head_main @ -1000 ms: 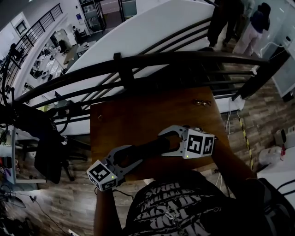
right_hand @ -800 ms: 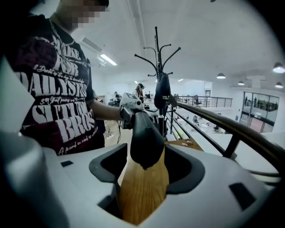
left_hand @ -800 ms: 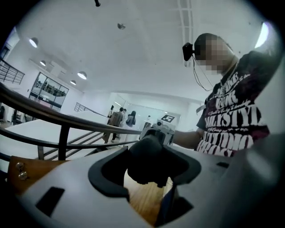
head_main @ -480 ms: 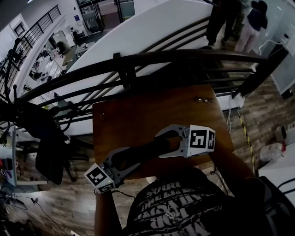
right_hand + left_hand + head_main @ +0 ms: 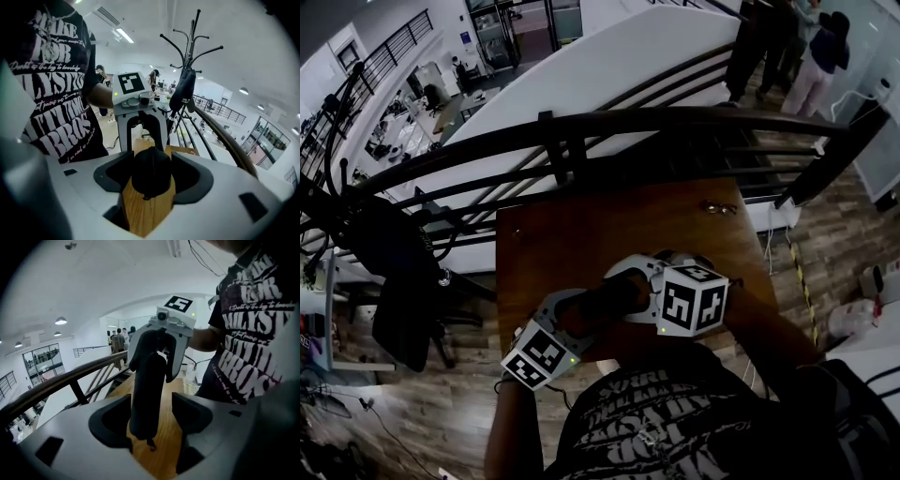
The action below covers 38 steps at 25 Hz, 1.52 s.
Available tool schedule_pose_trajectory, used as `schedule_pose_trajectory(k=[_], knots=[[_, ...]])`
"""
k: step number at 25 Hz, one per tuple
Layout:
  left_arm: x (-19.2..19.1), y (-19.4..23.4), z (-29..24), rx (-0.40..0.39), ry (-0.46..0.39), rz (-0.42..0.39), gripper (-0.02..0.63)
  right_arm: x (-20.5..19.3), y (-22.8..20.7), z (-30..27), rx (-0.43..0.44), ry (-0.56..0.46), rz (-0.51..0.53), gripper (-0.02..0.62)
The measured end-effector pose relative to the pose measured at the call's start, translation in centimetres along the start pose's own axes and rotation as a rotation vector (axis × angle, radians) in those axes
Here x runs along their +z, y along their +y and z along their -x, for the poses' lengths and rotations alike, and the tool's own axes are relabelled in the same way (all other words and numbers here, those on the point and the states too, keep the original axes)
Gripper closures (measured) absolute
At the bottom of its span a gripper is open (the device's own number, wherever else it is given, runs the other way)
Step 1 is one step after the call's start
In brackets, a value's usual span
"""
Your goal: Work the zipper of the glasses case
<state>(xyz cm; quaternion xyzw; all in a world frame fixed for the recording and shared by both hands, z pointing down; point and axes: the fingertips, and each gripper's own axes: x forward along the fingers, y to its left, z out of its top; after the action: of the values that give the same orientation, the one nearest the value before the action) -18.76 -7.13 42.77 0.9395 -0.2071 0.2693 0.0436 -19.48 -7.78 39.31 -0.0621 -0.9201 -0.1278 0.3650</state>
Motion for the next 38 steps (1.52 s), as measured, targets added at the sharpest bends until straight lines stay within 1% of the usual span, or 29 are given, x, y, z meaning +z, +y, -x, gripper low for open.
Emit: schedule_pose_trajectory(k=[3,5,9,12,14,15,20,23,25,26,27,28,29,31,33,35,37,38], knots=[[-0.2,0.3,-1.7,0.016,0.025,-0.019,0.325,1.2,-0.3,-0.1,0.014,-0.005,0.006,0.350],[0.8,0.6,-2.2,0.031,0.006,-0.037,0.325,2.2,-0.4,0.1,0.028,-0.018,0.016,0.351],[3.3,0.7,-2.4,0.051,-0.103,-0.038,0.327,4.0,0.0,0.4,0.058,-0.055,0.040,0.353],[5.0,0.6,-2.0,0.043,-0.203,0.003,0.335,4.8,0.2,0.8,0.050,-0.089,0.070,0.353],[5.4,0.7,-1.8,0.046,-0.259,0.035,0.338,5.2,0.0,1.2,0.034,-0.131,0.059,0.353],[5.3,0.7,-1.8,0.052,-0.272,0.049,0.339,5.1,-0.2,1.4,0.021,-0.151,0.041,0.353],[4.3,2.0,-2.3,0.117,-0.237,0.063,0.342,3.6,-1.5,2.9,-0.029,-0.249,-0.082,0.353],[4.1,2.8,-1.8,0.155,-0.255,0.109,0.342,2.8,-2.1,4.8,-0.039,-0.320,-0.154,0.353],[3.9,3.1,-1.6,0.171,-0.252,0.117,0.342,2.3,-2.5,6.2,-0.041,-0.340,-0.209,0.354],[3.7,3.1,-1.5,0.181,-0.240,0.105,0.342,2.0,-2.8,6.7,-0.050,-0.339,-0.240,0.373],[3.6,3.2,-1.3,0.192,-0.223,0.084,0.342,1.8,-3.2,6.9,-0.065,-0.337,-0.275,0.455],[3.5,3.2,-1.3,0.204,-0.205,0.059,0.342,1.7,-3.5,7.1,-0.078,-0.335,-0.306,0.551],[3.5,3.2,-1.2,0.214,-0.187,0.036,0.342,1.7,-3.6,7.1,-0.073,-0.337,-0.327,0.581],[3.4,3.1,-1.5,0.226,-0.158,0.005,0.342,1.9,-2.5,6.8,-0.007,-0.347,-0.329,0.581],[3.3,2.9,-1.9,0.229,-0.141,-0.010,0.342,2.0,-1.2,6.1,0.047,-0.340,-0.296,0.581],[3.4,2.6,-2.3,0.228,-0.133,-0.019,0.342,1.3,-0.7,5.4,0.034,-0.282,-0.248,0.577],[3.6,2.4,-2.7,0.226,-0.128,-0.023,0.342,0.4,-0.7,5.2,0.008,-0.227,-0.211,0.532],[3.7,2.3,-2.9,0.226,-0.126,-0.023,0.342,0.1,-0.8,5.2,0.004,-0.219,-0.207,0.528]])
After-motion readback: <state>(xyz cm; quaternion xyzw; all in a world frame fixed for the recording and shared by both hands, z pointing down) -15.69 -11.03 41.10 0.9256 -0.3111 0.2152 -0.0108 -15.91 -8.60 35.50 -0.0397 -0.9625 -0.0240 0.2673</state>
